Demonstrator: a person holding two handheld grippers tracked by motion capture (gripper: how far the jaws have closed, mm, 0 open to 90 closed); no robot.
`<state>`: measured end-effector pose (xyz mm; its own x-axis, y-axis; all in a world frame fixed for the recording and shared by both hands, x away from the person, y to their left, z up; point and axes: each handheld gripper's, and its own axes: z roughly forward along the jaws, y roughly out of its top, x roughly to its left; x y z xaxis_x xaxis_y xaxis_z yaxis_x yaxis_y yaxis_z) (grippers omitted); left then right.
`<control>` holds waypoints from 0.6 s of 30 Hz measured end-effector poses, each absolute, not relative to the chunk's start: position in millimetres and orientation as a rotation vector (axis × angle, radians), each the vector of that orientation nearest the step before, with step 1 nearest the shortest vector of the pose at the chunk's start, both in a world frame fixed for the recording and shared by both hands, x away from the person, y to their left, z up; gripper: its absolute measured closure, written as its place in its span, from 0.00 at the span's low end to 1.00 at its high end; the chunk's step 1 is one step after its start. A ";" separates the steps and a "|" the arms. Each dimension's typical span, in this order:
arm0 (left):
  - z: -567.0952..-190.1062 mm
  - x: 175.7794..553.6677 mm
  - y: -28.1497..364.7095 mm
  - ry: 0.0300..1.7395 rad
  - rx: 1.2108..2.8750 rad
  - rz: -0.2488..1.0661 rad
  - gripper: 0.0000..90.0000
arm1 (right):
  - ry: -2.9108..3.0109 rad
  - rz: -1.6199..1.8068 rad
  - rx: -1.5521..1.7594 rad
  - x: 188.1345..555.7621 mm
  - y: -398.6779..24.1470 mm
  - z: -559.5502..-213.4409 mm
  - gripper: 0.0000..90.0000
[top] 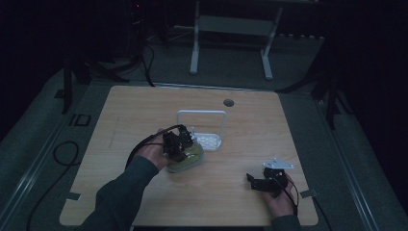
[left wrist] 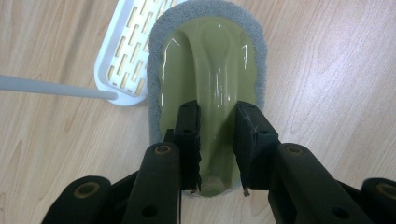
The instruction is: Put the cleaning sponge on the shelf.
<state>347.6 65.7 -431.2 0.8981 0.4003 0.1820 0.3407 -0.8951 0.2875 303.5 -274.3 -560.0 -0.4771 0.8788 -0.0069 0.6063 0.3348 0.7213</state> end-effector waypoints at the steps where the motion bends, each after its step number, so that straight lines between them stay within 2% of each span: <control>1: -431.1 347.9 65.9 0.555 2.813 0.350 0.80 | 2.208 0.936 1.309 303.5 -274.3 -560.0 0.14; 18: -428.3 355.3 63.0 0.456 2.784 0.386 0.80 | 2.209 0.936 1.309 303.4 -274.3 -560.0 0.14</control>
